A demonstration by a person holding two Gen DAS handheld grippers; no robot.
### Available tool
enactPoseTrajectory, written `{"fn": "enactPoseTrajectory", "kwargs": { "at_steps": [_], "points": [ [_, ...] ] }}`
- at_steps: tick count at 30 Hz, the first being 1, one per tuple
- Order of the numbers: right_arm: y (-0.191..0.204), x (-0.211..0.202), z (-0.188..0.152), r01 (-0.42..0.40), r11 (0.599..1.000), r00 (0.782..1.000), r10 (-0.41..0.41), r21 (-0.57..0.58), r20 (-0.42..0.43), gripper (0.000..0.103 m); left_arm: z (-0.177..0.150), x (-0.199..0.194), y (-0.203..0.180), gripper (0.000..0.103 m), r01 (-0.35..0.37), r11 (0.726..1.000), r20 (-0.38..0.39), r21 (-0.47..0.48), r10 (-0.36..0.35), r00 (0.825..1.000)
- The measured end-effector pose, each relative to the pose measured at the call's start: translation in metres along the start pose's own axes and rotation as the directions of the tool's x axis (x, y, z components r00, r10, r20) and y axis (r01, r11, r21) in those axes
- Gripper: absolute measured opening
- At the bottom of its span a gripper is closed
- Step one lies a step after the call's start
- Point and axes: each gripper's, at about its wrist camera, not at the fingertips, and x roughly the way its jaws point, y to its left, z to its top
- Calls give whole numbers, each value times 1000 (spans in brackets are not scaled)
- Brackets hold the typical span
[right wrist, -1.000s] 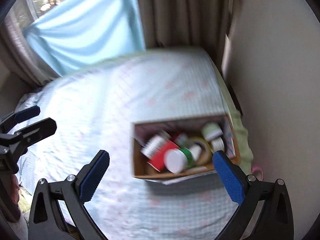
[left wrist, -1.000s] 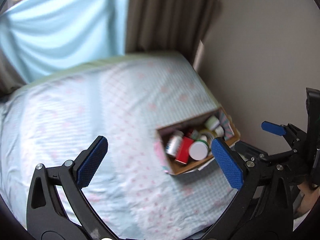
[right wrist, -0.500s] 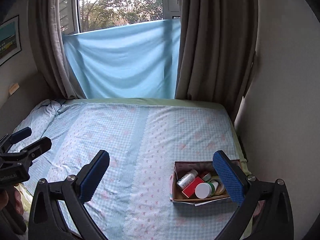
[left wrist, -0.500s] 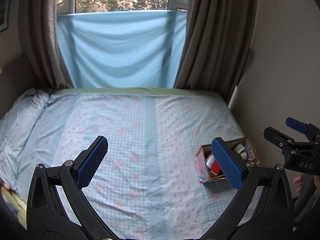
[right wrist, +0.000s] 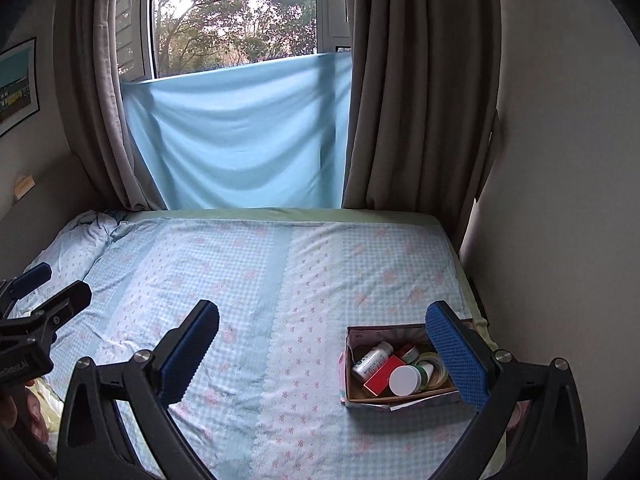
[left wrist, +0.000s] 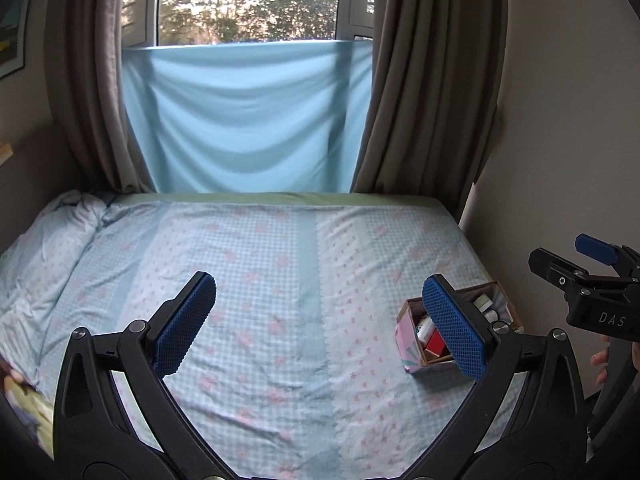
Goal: Organize rigid objects
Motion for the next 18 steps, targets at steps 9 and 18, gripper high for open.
{"fn": "enactPoseTrajectory", "kwargs": {
  "at_steps": [9,18],
  "points": [
    [0,-4,-2,15,1000,1000,-15,8,-1,103,0,-3,-1,103,6,1000,7,9,-6,1000],
    [0,-5,-3,22,1000,1000,-22,10,4,103,0,-4,-4,103,5,1000,12,24,-6,1000]
  ]
}}
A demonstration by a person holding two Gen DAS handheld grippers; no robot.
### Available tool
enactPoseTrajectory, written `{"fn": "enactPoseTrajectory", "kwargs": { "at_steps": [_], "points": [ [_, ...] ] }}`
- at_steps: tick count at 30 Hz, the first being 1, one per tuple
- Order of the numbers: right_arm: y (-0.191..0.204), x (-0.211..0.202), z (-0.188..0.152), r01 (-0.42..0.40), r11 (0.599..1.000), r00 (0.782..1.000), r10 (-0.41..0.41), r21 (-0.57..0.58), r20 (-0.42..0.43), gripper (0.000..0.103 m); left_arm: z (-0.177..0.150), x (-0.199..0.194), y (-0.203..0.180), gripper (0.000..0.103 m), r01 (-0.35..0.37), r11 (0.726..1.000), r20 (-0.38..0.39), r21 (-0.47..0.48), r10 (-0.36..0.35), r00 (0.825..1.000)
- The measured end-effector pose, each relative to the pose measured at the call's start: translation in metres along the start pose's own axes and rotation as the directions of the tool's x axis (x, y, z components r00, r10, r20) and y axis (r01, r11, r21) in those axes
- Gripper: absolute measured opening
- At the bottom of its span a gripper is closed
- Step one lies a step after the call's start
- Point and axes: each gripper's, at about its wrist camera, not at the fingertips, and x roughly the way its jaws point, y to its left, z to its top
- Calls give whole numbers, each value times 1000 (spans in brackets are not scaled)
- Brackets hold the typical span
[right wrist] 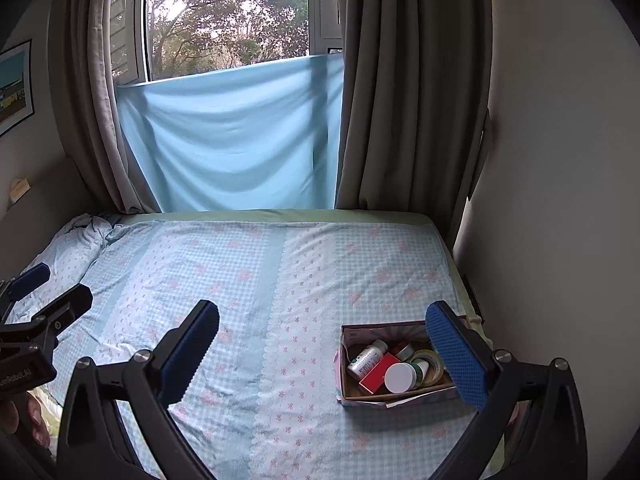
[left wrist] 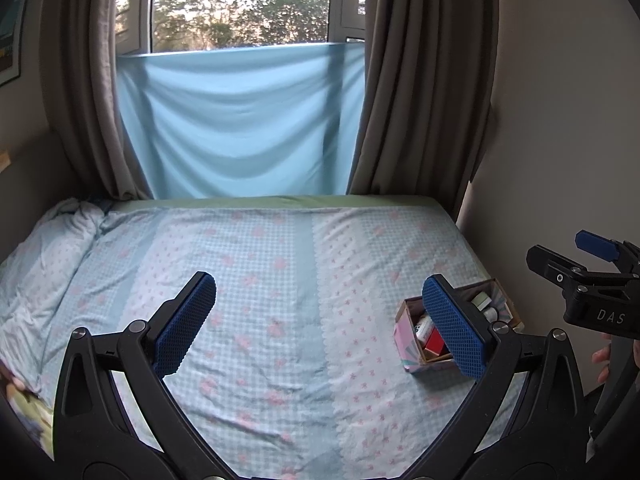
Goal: Organize rigid objects
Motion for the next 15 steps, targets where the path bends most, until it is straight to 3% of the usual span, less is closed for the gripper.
{"fn": "enactPoseTrajectory", "kwargs": {
  "at_steps": [15],
  "points": [
    [1,0,2,9,1000,1000,-9,5,-9,103,1,7,-5,103,7,1000,-19,27,-6,1000]
  ]
}}
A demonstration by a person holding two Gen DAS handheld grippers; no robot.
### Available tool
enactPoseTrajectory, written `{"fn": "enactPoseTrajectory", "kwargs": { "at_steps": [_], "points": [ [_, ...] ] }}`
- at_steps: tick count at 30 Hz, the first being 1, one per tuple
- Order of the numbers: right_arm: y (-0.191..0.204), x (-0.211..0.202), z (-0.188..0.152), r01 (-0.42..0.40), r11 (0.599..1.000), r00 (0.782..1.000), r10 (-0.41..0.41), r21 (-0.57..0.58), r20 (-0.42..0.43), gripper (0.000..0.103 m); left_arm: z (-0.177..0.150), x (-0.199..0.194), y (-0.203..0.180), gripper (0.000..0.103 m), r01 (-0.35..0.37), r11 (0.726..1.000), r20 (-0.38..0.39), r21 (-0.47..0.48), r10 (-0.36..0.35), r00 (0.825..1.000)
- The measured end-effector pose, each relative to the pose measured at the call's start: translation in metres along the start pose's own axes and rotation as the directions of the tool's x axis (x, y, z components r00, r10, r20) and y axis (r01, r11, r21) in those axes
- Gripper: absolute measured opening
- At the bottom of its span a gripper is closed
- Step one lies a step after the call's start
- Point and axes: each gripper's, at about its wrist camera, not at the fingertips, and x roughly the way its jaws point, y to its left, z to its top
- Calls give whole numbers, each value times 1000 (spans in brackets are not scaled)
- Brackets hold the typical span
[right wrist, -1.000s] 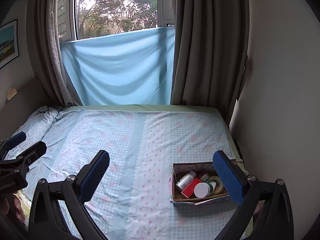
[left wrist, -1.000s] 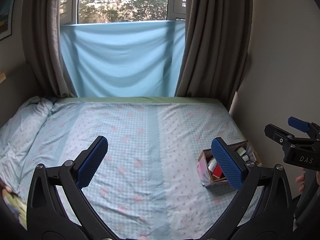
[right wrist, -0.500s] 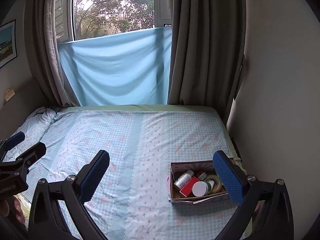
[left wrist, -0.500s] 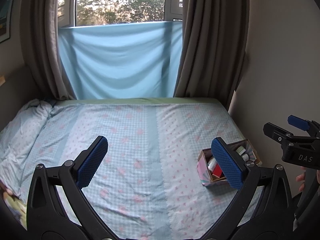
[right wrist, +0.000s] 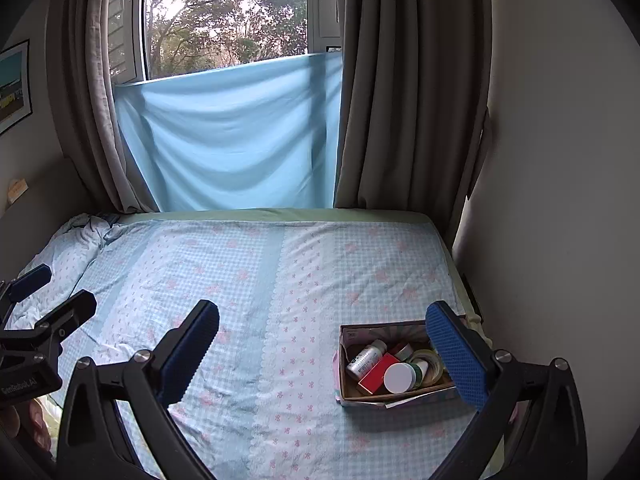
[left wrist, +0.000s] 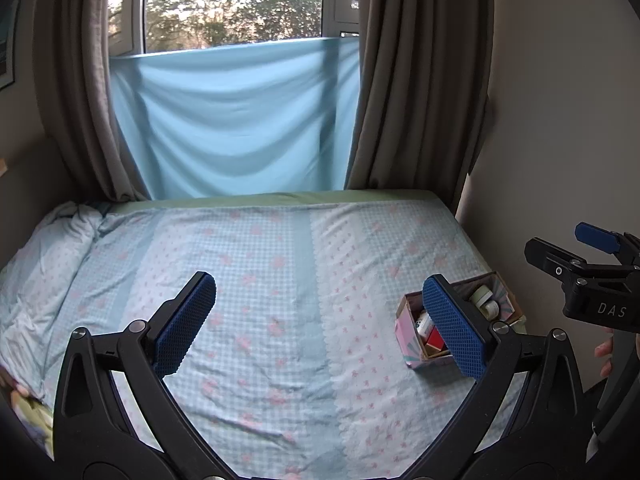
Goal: Organize rigid objects
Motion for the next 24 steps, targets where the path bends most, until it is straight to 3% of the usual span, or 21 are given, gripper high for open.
{"fn": "enactPoseTrajectory", "kwargs": {
  "at_steps": [13,19,24],
  "points": [
    [1,1,5,17,1000,1000,-17,7,-4,103,1,-1,-2,103,8,1000,8,12,-8,1000],
    [3,0,6,25,1000,1000,-25,4,-1,103,3,-3,3,103,13,1000,55,-16,-12,998],
    [3,2,6,24,1000,1000,-24,2,-3,103,6,-3,8,103,-46,998,72,-40,49,996]
  ]
}}
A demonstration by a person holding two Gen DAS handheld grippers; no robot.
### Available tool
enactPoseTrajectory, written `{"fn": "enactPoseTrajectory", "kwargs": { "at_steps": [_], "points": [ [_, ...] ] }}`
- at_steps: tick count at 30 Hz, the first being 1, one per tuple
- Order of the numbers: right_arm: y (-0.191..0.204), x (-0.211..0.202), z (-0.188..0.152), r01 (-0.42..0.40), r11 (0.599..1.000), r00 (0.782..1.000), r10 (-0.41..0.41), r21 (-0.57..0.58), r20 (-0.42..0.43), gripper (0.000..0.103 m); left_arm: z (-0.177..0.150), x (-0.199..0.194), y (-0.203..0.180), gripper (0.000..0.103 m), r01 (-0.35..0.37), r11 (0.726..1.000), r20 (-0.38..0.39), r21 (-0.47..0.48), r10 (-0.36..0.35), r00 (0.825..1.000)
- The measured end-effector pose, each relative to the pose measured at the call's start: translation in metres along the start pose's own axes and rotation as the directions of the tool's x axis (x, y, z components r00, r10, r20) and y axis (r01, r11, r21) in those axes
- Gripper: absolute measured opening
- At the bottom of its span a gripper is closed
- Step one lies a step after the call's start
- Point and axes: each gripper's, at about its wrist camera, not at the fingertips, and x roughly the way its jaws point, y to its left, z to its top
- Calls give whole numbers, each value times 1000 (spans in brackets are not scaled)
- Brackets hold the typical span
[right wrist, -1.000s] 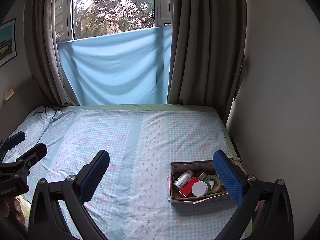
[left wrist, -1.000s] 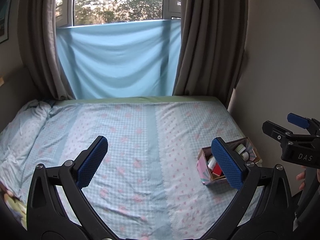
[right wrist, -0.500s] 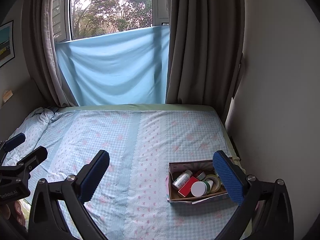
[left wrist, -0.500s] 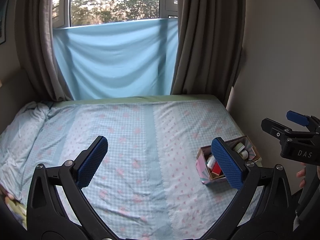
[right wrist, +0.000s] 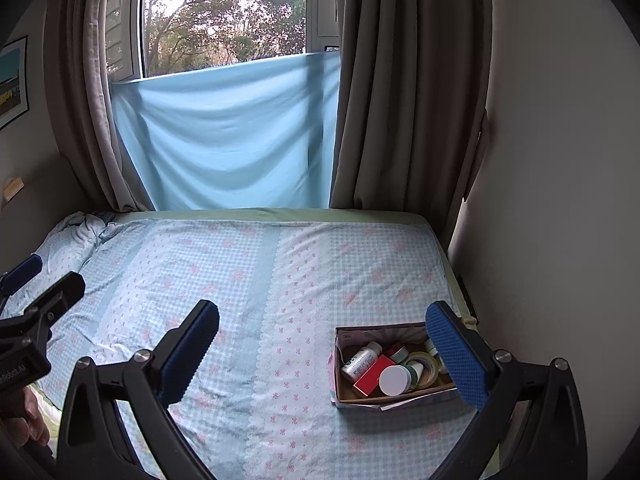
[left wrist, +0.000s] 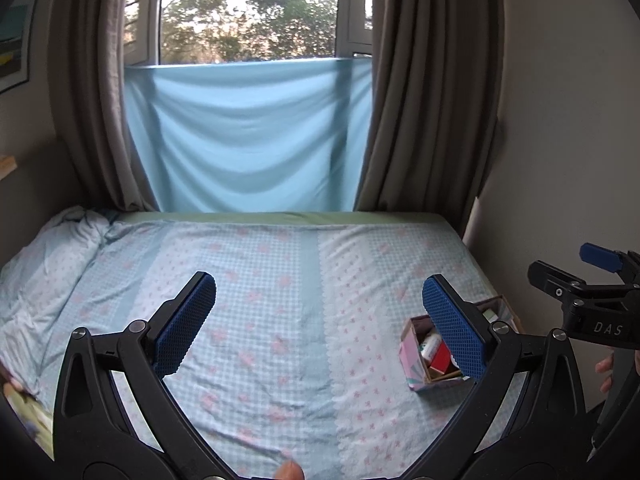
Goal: Organize rigid objects
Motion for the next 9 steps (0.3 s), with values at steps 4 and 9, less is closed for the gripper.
{"fn": "enactPoseTrajectory", "kwargs": {
  "at_steps": [4,9],
  "points": [
    [0,1,1,0,1000,1000,0,-2,-2,103,2,9,4,103,-34,999,-30,-13,34,999],
    [-2,11,4,-2,1000,1000,2,-4,-19,103,0,20,11,103,-13,999,-58,-45,10,998]
  ]
}}
